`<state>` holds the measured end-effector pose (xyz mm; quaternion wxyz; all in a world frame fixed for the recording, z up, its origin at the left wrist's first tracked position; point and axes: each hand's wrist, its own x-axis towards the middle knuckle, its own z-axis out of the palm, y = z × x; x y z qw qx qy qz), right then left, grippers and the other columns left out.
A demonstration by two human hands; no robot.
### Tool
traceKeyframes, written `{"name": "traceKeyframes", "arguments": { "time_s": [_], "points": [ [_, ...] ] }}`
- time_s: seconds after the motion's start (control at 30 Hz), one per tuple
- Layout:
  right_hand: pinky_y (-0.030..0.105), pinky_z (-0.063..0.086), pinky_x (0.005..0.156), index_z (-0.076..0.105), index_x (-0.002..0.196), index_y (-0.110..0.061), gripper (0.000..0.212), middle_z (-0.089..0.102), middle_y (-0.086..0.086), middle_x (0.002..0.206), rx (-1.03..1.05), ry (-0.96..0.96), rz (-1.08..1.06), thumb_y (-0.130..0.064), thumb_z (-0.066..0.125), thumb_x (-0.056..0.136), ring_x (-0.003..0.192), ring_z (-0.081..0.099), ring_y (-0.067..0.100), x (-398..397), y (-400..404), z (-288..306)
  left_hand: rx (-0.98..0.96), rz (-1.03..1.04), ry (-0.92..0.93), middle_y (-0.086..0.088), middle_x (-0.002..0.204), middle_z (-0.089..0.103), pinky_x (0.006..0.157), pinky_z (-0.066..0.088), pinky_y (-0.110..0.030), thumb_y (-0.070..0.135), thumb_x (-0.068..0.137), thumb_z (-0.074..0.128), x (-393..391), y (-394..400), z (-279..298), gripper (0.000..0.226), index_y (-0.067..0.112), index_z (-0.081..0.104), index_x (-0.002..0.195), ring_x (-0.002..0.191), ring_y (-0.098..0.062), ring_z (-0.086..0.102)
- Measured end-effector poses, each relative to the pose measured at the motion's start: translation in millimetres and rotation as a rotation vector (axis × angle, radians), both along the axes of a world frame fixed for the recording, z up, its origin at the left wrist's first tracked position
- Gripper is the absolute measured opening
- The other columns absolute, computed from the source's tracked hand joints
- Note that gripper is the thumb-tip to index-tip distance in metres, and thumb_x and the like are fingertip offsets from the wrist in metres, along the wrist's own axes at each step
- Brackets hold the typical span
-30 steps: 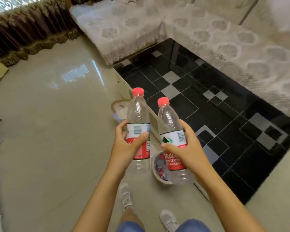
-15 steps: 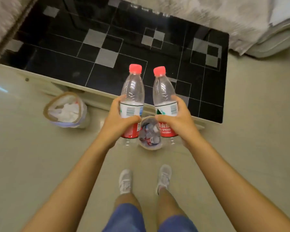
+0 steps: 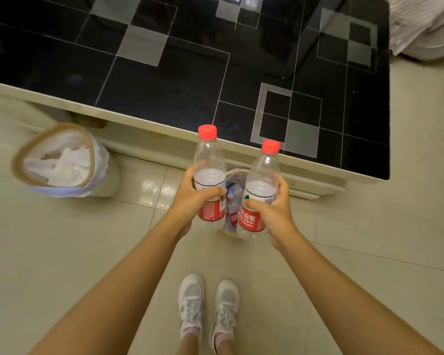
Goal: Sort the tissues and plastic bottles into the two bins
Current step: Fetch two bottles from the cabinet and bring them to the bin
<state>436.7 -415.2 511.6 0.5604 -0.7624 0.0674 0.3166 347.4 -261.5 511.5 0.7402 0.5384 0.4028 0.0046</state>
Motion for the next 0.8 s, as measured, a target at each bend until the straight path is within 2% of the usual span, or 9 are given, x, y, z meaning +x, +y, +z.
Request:
{"name": "traceKeyframes", "arguments": {
  "time_s": [0.07,0.17,0.33,0.4,0.47,0.57,0.67,0.73,0.8],
  "points": [
    [0.04,0.054,0.087,0.035,0.136,-0.03,0.087,0.055,0.0,0.125,0.035,-0.015,-0.062,0.008,0.074,0.068,0.109,0.059,0.018,5.7,-9.6,-35.3,0.015,-0.01,0.011,0.013,0.109,0.058,0.071,0.049,-0.021,0.008,0.073,0.079,10.7,-8.4,-33.6,0.069,0.031,0.045,0.129,0.098,-0.006,0.058],
    [0.038,0.054,0.086,0.042,0.129,-0.028,0.077,0.059,-0.001,0.118,0.054,-0.03,-0.132,0.006,0.075,0.068,0.105,0.061,0.018,17.1,-22.0,-85.4,0.043,-0.053,0.027,0.01,0.111,0.057,0.073,0.05,-0.022,0.01,0.069,0.082,23.8,-18.7,-87.1,0.071,0.025,0.048,0.129,0.098,-0.006,0.057],
    [0.031,0.053,0.084,0.043,0.121,-0.021,0.071,0.057,0.0,0.116,0.017,-0.076,-0.157,0.006,0.077,0.066,0.1,0.061,0.011,21.9,-40.4,-150.4,0.106,-0.118,0.004,0.003,0.119,0.059,0.069,0.051,-0.014,-0.003,0.069,0.078,33.7,-37.3,-149.2,0.074,0.023,0.044,0.13,0.101,-0.001,0.058],
    [0.032,0.051,0.088,0.042,0.122,-0.017,0.072,0.057,0.002,0.119,-0.013,-0.085,-0.158,0.006,0.078,0.064,0.105,0.06,0.014,18.3,-47.1,-170.9,0.128,-0.151,-0.005,0.006,0.119,0.059,0.076,0.054,-0.019,-0.003,0.066,0.08,32.3,-45.0,-166.2,0.08,0.025,0.043,0.131,0.105,-0.003,0.058],
    [0.032,0.051,0.09,0.042,0.125,-0.015,0.075,0.056,0.004,0.122,-0.024,-0.098,-0.134,0.006,0.078,0.063,0.109,0.059,0.017,12.3,-52.1,-184.7,0.173,-0.201,0.003,0.006,0.119,0.06,0.088,0.053,-0.029,0.008,0.06,0.084,27.1,-51.0,-182.0,0.08,0.028,0.047,0.127,0.109,-0.008,0.059],
    [0.033,0.051,0.09,0.044,0.121,-0.019,0.072,0.058,0.006,0.121,0.01,-0.099,-0.104,0.004,0.077,0.061,0.109,0.059,0.02,4.0,-56.0,-197.3,0.234,-0.262,0.023,0.007,0.116,0.061,0.089,0.05,-0.025,0.013,0.062,0.083,20.4,-57.2,-195.8,0.061,0.024,0.055,0.115,0.109,-0.01,0.058],
    [0.033,0.05,0.088,0.051,0.105,-0.027,0.053,0.058,0.002,0.117,-0.042,-0.086,-0.072,-0.008,0.078,0.063,0.106,0.057,0.023,-0.1,-55.8,-200.6,0.309,-0.252,0.089,0.01,0.105,0.062,0.083,0.048,-0.017,0.011,0.076,0.077,18.5,-59.4,-199.7,0.035,0.022,0.062,0.105,0.095,-0.003,0.058],
    [0.023,0.049,0.085,0.056,0.102,-0.025,0.042,0.058,0.0,0.116,-0.071,-0.105,-0.03,-0.008,0.076,0.069,0.101,0.056,0.02,0.4,-55.9,-200.8,0.378,-0.264,0.139,0.008,0.103,0.06,0.079,0.047,-0.015,0.009,0.083,0.07,17.3,-58.2,-200.4,0.027,0.023,0.064,0.105,0.092,-0.007,0.057],
    [0.007,0.043,0.076,0.057,0.101,-0.025,0.036,0.056,0.0,0.116,-0.097,-0.16,0.024,-0.004,0.072,0.076,0.091,0.053,0.009,2.9,-57.1,-199.8,0.444,-0.29,0.192,0.004,0.109,0.06,0.082,0.045,-0.018,0.006,0.087,0.063,15.5,-55.5,-203.5,0.028,0.02,0.064,0.111,0.098,-0.012,0.055]
  ]
}}
